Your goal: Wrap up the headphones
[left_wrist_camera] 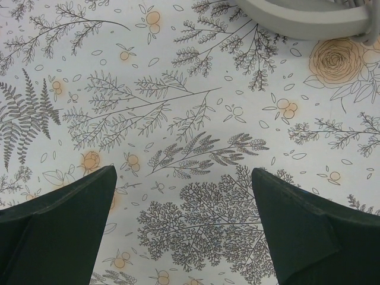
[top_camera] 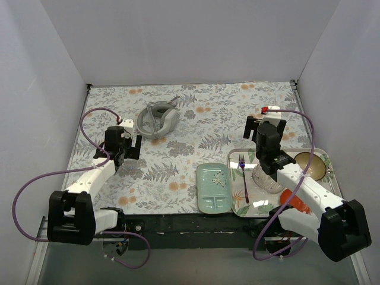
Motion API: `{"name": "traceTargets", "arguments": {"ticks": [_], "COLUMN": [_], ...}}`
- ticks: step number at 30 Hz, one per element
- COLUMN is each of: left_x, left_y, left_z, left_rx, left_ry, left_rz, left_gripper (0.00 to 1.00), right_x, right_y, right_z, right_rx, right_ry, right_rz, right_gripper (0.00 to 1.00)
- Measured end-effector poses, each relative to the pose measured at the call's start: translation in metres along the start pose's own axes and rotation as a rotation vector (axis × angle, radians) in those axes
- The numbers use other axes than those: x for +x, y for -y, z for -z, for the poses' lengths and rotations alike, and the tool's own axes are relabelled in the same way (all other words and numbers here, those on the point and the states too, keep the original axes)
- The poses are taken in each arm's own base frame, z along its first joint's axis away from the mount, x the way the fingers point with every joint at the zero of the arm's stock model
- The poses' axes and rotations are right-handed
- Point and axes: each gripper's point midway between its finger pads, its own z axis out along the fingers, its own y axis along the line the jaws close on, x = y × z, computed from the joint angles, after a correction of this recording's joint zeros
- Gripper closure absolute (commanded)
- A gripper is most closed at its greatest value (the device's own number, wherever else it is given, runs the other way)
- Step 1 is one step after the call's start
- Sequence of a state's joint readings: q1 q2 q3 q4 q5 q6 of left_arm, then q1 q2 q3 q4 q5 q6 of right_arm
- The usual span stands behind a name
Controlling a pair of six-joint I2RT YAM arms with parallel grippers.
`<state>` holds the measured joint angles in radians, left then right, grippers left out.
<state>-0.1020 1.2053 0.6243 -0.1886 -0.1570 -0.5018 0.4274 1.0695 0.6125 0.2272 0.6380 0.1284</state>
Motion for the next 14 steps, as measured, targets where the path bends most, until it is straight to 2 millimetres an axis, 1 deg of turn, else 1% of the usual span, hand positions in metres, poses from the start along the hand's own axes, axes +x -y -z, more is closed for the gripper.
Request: {"name": "traceTargets", "arguments": {"ticks": [14], "left_x": [0.0034], "left_y": [0.0020], "left_z": [0.0006], "left_rx": [0.010], "left_ry": [-0.013], "left_rz": [0.003], "left_gripper": [0.02], "right_x": [-0.0002], "right_y": [0.0004], "right_z": [-0.0001], "right_rx": [0.003], "right_ry": [0.001], "right_rz": [-0.001], "right_gripper": [0.05]}}
